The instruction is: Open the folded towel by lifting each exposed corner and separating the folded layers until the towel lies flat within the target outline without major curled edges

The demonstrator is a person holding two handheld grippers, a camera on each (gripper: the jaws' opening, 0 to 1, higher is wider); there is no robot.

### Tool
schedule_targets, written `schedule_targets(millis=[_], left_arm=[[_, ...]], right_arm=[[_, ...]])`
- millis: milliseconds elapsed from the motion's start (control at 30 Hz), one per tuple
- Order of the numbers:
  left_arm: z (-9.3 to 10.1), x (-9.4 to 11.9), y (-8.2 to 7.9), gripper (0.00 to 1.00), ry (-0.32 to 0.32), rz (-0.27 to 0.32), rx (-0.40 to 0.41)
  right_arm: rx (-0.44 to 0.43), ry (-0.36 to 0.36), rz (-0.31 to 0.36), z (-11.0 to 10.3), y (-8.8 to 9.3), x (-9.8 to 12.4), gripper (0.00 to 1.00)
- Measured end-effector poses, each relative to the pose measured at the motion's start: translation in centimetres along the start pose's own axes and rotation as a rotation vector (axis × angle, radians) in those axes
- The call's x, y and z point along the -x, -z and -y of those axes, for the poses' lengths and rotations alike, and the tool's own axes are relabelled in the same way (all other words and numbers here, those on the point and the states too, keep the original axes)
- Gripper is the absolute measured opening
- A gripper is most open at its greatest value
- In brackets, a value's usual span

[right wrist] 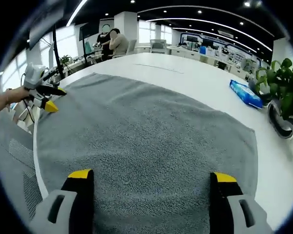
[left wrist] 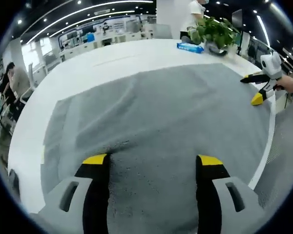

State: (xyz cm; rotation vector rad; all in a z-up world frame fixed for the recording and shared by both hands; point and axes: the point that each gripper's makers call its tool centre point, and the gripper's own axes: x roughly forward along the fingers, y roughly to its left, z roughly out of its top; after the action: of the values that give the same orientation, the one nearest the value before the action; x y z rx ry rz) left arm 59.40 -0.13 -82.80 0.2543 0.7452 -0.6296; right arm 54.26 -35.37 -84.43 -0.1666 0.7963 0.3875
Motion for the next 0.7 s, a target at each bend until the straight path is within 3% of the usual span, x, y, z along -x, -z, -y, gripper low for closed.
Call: schedule_targets(millis=[200,367,433,500,600,700], left_arm=[[0.0,-2.1,-1.8,0.73,0.013,0.009,-0.004],[0.3,-1.9,-2.0,0.73,0.020,0.001,0.035],[1.1,-0.4,-3.5,0.74,0.026,0.084,0.094],[1.9,1.5,-4.6,0.78,0.019,0.167,0.127],[3.2,4.2,-5.7,0.82,-0.008,0.261,0.139],[4.5,6.5,-6.0,0.83,-0.044,0.338,0.120]], right_arm=[[-0.024,0.026,0.037,2.5,-0.7,-0.6,1.00],[-0.042,0.015,0.038,2.4,-0.7,0.1,1.00],[-0.093,0.017,0.094,1.9,-1.5,1.8,1.00],[-0.081,0.054,0.156,1.8,-2.5,3.7,1.00],[-0.056,0.115,0.268,1.4,-3.8,8.2,1.00],[-0.117,0.158,0.394,0.9,-4.7,12.3,1.00]])
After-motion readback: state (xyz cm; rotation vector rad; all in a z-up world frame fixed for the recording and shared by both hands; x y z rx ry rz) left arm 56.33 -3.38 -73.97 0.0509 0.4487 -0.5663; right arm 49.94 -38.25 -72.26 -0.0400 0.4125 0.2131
